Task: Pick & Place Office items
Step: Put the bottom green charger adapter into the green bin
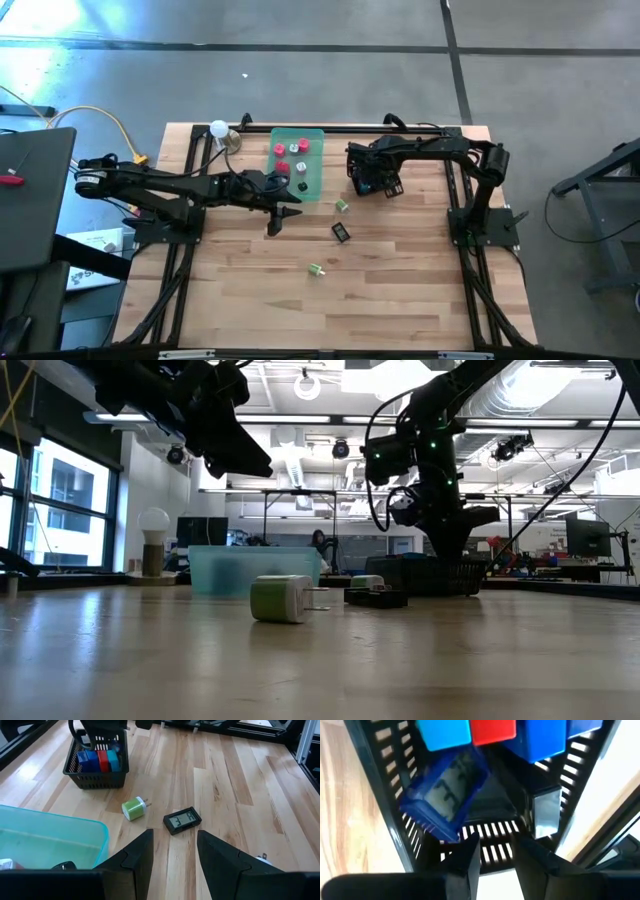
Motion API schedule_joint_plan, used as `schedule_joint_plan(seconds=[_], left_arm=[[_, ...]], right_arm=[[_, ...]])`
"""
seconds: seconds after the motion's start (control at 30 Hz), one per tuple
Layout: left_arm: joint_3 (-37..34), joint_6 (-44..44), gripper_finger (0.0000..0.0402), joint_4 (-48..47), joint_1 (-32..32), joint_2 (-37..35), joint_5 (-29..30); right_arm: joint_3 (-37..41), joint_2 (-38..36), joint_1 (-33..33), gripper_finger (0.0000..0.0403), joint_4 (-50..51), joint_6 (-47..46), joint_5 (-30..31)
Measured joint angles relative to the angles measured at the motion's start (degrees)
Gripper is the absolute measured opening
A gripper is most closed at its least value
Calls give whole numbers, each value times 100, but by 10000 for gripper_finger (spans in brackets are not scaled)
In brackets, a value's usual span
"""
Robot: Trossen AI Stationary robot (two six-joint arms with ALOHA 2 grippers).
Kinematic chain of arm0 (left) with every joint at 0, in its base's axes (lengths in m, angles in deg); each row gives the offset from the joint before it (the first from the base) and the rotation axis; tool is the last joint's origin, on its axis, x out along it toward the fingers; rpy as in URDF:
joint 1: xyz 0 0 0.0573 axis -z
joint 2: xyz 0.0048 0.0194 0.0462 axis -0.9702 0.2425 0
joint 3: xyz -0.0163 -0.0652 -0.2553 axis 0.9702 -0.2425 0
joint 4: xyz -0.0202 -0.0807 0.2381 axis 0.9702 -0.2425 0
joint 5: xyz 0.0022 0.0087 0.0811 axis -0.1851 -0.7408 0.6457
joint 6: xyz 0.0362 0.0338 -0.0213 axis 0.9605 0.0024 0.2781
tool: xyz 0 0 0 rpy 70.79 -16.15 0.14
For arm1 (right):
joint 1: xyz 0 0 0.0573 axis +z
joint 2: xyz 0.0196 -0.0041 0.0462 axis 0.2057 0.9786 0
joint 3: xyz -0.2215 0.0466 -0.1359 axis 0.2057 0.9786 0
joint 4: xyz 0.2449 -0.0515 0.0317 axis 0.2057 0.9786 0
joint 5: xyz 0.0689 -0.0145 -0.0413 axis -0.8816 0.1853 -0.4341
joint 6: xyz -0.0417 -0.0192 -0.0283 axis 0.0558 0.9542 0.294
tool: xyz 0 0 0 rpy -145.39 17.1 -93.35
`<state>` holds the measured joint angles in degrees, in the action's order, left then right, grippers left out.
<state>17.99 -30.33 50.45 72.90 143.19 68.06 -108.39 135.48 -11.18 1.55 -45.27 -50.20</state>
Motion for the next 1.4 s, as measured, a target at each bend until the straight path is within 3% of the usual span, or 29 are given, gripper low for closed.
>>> schedule_joint_plan(seconds=[0.57,1.03,1.4], left_arm=[[0,2,144,-2,0,0,-2],[0,15,144,-4,-2,0,-14],[0,128,149,315,-2,90,-1080]], right_arm=[[0,-23,5,97,211,-155,58],[-2,-610,448,97,365,-613,1249],[-2,-1260,1075,97,846,-2453,994]])
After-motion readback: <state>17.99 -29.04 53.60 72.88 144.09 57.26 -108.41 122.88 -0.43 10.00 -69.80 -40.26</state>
